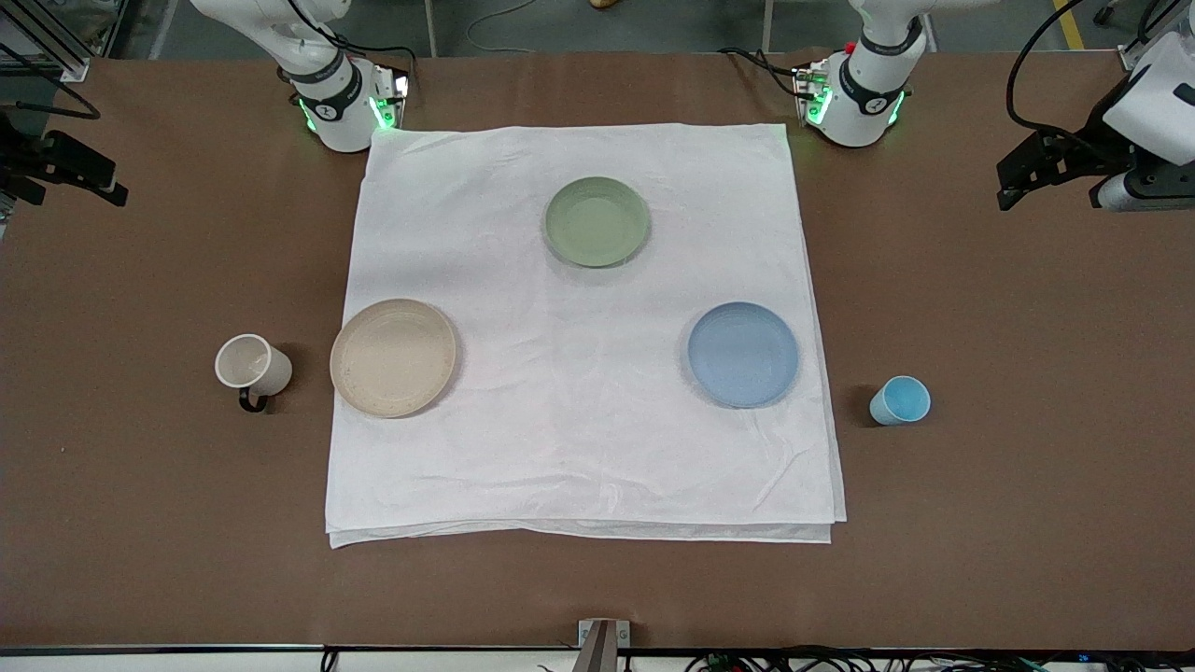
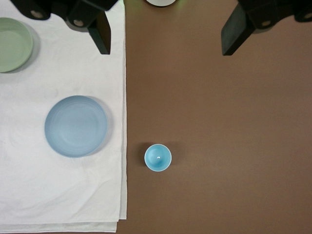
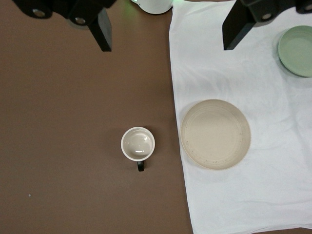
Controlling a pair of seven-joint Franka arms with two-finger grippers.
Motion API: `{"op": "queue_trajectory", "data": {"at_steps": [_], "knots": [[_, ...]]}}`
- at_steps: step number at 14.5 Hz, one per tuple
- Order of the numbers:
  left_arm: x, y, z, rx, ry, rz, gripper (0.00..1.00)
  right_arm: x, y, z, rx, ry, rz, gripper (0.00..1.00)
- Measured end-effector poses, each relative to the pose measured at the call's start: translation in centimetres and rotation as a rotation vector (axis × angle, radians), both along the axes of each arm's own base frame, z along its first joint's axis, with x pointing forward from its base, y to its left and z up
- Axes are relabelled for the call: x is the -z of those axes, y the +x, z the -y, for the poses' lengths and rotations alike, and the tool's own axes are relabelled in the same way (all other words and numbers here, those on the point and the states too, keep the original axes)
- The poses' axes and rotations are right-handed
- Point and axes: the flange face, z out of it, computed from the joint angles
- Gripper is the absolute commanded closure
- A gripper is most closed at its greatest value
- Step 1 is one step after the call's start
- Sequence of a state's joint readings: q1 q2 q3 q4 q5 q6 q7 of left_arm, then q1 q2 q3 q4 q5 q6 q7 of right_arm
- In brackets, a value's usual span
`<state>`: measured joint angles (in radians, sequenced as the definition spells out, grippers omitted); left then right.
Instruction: Place blue cup in blue plate and white mug in gray plate
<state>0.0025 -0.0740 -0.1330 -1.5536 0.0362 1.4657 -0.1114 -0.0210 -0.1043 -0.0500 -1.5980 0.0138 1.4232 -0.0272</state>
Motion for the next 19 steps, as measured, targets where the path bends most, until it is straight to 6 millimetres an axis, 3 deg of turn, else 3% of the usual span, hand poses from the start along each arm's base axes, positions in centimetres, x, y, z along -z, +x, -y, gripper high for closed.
{"op": "queue_trajectory", "data": {"at_steps": [4,6,7,10,13,16,18,19], "knots": [[0.8,0.5,-1.2,-0.016,0.000,-0.016,0.00,0.1,0.0,0.0,-0.001,0.000,-0.002,0.00],[3.1,2.0,-2.2,-0.013,-0.002,-0.050,0.00,2.2,1.2,-0.1,-0.003,0.001,-0.035,0.00],[5.0,3.2,-2.6,-0.017,-0.005,-0.067,0.00,4.5,2.9,0.0,-0.001,-0.001,-0.048,0.00],[12.7,6.4,-3.1,-0.038,-0.014,-0.085,0.00,14.0,9.3,0.8,0.008,-0.014,-0.077,0.00],[21.4,7.1,-4.6,-0.073,-0.023,-0.051,0.00,22.6,12.9,3.1,0.041,-0.024,-0.075,0.00],[28.9,6.4,-6.4,-0.101,-0.035,-0.016,0.14,31.1,14.1,5.0,0.065,-0.034,-0.030,0.00],[32.7,7.1,-7.3,-0.114,-0.047,0.013,0.21,36.4,13.7,5.0,0.065,-0.042,0.011,0.02],[34.2,7.6,-7.4,-0.117,-0.053,0.027,0.25,38.5,13.4,4.9,0.063,-0.044,0.021,0.07]]}}
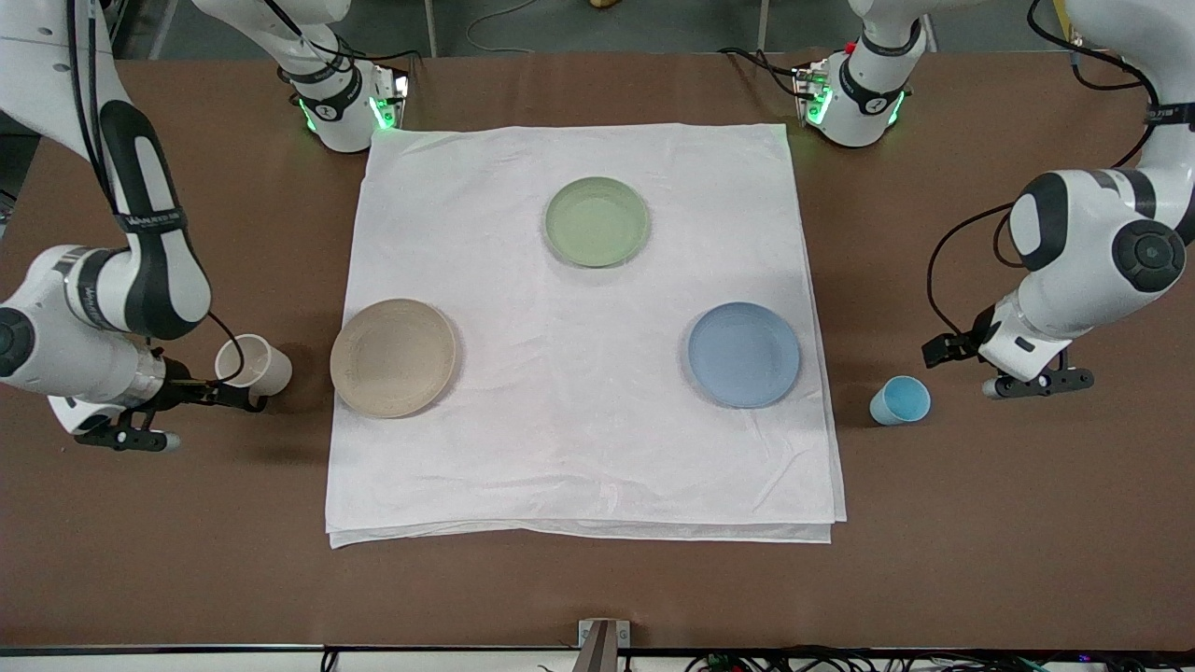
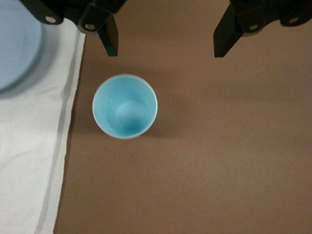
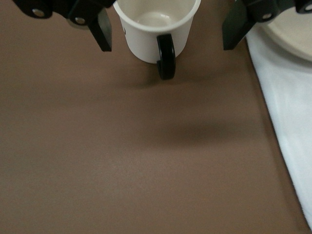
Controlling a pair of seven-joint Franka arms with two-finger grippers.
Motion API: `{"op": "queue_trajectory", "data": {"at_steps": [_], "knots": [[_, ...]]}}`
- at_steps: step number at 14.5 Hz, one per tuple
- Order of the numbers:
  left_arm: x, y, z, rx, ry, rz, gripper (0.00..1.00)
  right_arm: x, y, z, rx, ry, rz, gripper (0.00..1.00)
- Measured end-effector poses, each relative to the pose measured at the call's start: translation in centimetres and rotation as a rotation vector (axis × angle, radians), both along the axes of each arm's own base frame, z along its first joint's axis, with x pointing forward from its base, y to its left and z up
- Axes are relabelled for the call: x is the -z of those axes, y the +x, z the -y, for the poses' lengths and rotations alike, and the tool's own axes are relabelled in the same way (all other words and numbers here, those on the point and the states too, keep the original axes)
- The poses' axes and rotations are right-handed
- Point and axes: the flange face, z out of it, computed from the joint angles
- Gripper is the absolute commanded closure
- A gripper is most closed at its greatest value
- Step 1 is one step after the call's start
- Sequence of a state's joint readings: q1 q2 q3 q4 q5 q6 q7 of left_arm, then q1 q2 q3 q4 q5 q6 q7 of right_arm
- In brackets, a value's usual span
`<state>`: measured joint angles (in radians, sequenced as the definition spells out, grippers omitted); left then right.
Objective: Place blue cup in blue plate and white mug in gray plate
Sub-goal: 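Grasp the white mug with the right gripper while the left gripper grasps the cup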
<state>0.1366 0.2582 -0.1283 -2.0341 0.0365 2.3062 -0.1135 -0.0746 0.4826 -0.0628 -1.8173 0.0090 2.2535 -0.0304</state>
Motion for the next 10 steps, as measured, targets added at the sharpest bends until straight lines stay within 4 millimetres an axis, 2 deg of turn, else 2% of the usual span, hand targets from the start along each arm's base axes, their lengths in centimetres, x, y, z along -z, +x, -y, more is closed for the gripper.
{"op": "queue_trajectory", "data": {"at_steps": [2,3,4,5,7,9,10], "knots": [[2.6,0.9,0.0,-0.004,-0.009,0.013,0.30,2.8,-0.4,-0.3,-0.005,0.000,-0.002,0.27],[3.6,1.3,0.0,-0.008,-0.013,0.010,0.34,3.5,-0.6,-0.5,-0.008,0.002,-0.012,0.45],[4.4,1.7,0.0,-0.010,-0.016,0.006,0.40,4.0,-0.9,-0.7,-0.010,0.004,-0.023,0.80],[5.1,2.1,0.0,-0.013,-0.019,0.004,0.48,4.3,-1.1,-0.9,-0.012,0.006,-0.031,0.96],[6.5,2.6,-0.1,-0.017,-0.024,-0.001,0.83,4.6,-1.3,-0.9,-0.016,0.008,-0.038,1.00],[7.4,2.8,0.0,-0.017,-0.027,-0.008,1.00,4.5,-1.3,-0.8,-0.016,0.008,-0.038,1.00],[7.6,2.9,0.0,-0.017,-0.028,-0.010,1.00,4.4,-1.3,-0.9,-0.012,0.013,-0.045,1.00]]}}
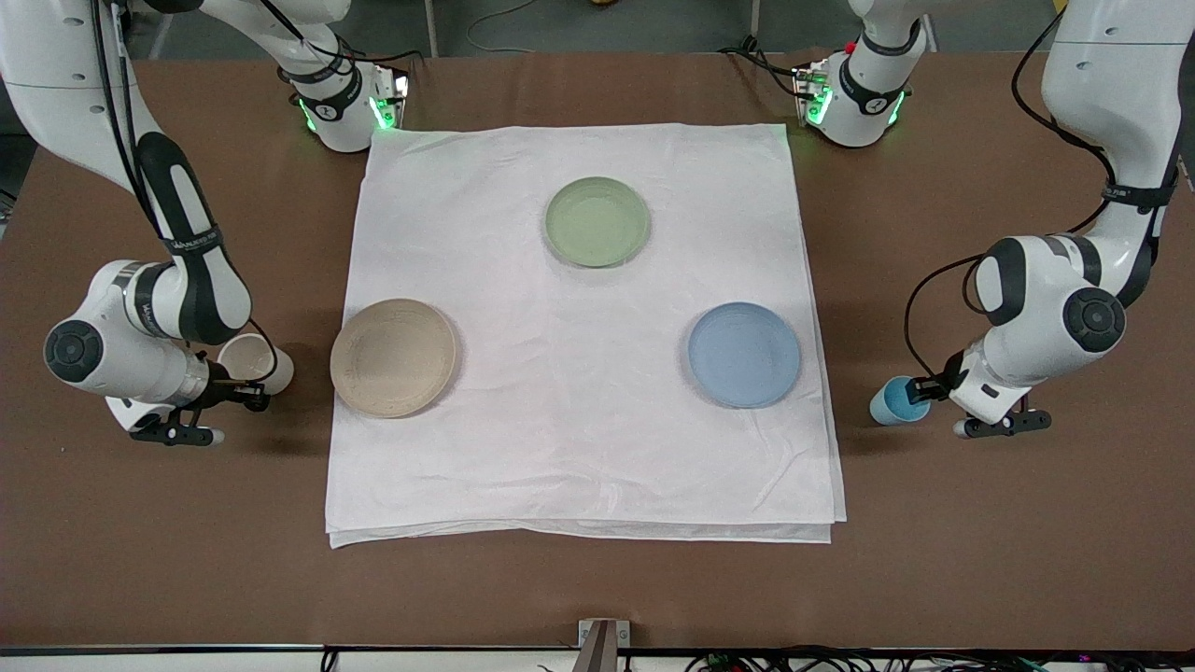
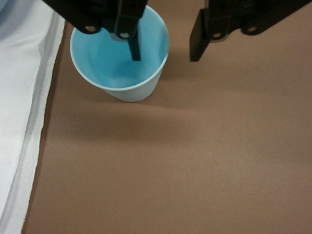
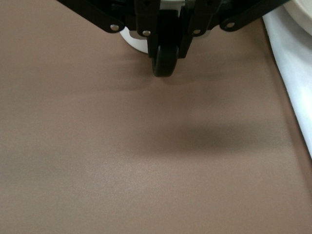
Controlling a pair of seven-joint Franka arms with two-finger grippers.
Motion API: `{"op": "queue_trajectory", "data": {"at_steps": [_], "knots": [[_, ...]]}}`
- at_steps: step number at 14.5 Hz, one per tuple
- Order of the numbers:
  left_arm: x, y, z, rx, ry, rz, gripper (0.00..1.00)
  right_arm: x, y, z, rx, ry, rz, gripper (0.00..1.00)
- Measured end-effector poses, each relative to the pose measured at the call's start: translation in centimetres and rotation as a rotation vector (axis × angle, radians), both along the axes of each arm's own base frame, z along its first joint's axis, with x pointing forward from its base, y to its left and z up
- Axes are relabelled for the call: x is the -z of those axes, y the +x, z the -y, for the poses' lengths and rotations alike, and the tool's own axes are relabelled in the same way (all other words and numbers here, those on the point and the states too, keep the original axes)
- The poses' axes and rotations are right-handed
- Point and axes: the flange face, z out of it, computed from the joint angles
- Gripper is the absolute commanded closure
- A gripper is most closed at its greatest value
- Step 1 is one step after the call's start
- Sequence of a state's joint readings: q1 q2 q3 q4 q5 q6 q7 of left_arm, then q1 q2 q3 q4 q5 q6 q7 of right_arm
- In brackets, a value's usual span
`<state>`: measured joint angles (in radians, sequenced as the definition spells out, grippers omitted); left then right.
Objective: Place blue cup in blue plate and white mug in gray plate
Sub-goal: 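Grasp the white mug with the right gripper while the left gripper grasps the cup, then carry the mug onto the beige plate while the left gripper carries the cup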
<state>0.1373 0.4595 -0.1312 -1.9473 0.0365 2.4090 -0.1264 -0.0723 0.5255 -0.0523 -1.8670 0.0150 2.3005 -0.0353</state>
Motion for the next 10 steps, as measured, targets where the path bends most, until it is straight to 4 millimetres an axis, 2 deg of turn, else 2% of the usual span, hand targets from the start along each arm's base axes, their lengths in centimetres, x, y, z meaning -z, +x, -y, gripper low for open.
{"op": "queue_trajectory", "data": {"at_steps": [2,3,5,7,8,10], "knots": [[-0.2,0.2,0.3,-0.001,-0.001,0.004,1.00,-1.4,0.3,-0.7,0.034,0.051,-0.039,1.00],[-0.6,0.4,0.5,-0.003,-0.002,0.012,1.00,-3.1,0.6,-1.6,0.056,0.093,-0.064,1.00],[-2.4,0.4,1.4,0.010,-0.002,0.013,1.00,-7.0,0.9,-4.8,0.100,0.131,-0.075,1.00],[-5.6,-0.1,3.6,0.029,-0.001,-0.008,1.00,-9.4,0.1,-9.5,0.133,0.127,-0.064,1.00],[-7.3,-0.6,5.2,0.032,-0.001,-0.021,1.00,-9.8,-0.7,-11.9,0.143,0.121,-0.054,1.00],[-9.8,-1.9,9.1,0.012,-0.002,-0.047,1.00,-8.5,-2.8,-15.6,0.153,0.111,-0.010,1.00]]}}
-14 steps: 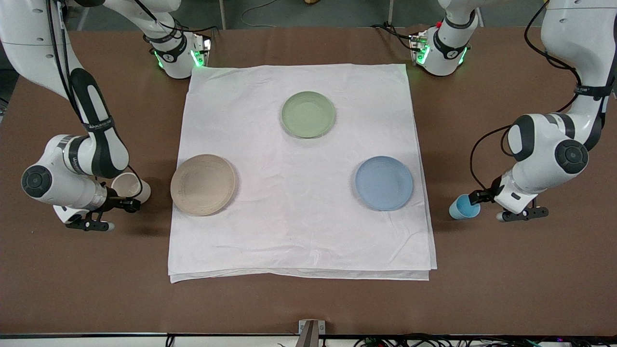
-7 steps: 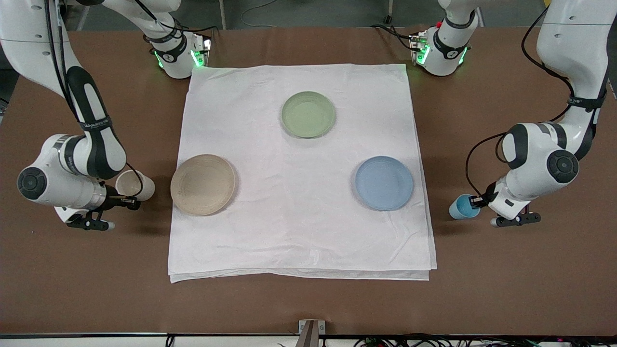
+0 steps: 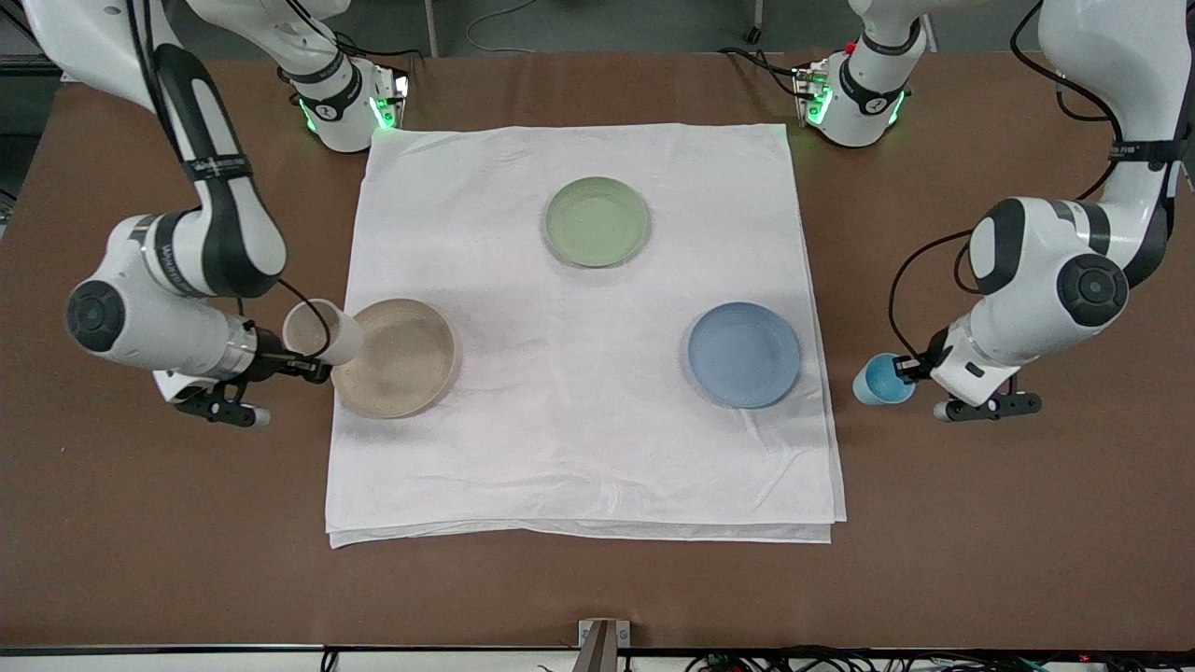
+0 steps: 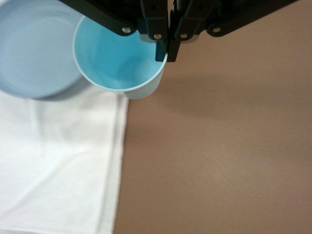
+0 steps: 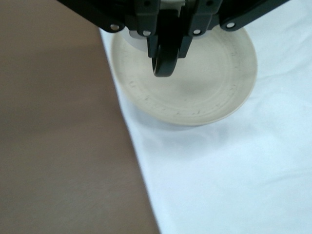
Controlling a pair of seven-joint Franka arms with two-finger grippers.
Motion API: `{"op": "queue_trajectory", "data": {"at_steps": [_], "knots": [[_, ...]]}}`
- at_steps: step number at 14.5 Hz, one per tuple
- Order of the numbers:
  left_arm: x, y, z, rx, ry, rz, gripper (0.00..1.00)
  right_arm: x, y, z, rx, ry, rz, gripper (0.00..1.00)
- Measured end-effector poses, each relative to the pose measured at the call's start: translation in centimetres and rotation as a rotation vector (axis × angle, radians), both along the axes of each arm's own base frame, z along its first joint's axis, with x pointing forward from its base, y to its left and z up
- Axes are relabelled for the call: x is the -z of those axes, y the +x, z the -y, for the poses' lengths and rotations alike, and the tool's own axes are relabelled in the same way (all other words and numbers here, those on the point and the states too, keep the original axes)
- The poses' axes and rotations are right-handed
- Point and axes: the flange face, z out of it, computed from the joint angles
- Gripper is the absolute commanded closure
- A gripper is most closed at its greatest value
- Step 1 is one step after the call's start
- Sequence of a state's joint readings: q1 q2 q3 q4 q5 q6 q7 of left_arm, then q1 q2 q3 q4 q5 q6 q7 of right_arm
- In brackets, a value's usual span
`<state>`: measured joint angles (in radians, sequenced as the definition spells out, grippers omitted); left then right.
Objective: Place blue cup in blue plate and white mug in gray plate
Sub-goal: 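Carry the mug onto the beige plate while the left gripper carries the cup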
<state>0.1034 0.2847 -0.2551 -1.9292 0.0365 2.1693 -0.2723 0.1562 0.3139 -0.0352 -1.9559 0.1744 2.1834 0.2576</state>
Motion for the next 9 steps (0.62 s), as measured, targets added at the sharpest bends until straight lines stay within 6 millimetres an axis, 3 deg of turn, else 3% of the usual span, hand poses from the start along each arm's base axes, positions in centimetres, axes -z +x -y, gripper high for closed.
{"op": "queue_trajectory", "data": {"at_steps": [3,4,5,6,9], "knots": [[0.5,-2.7,6.1,-0.003,-0.004,-0.043,1.00,5.2,-3.7,-2.3,0.006,-0.007,0.089,0.97],[1.4,-3.5,7.1,-0.002,-0.002,-0.062,1.00,6.3,-4.5,-2.6,0.005,-0.010,0.109,0.80],[2.4,-4.2,7.8,-0.012,0.003,-0.080,1.00,7.1,-5.0,-2.8,0.004,-0.012,0.114,0.29],[3.3,-4.8,8.4,-0.027,0.006,-0.092,1.00,7.2,-5.0,-2.9,0.006,-0.012,0.120,0.01],[5.2,-5.7,10.4,-0.074,0.005,-0.094,1.00,6.4,-4.3,-2.6,0.016,-0.007,0.122,0.00]]}}
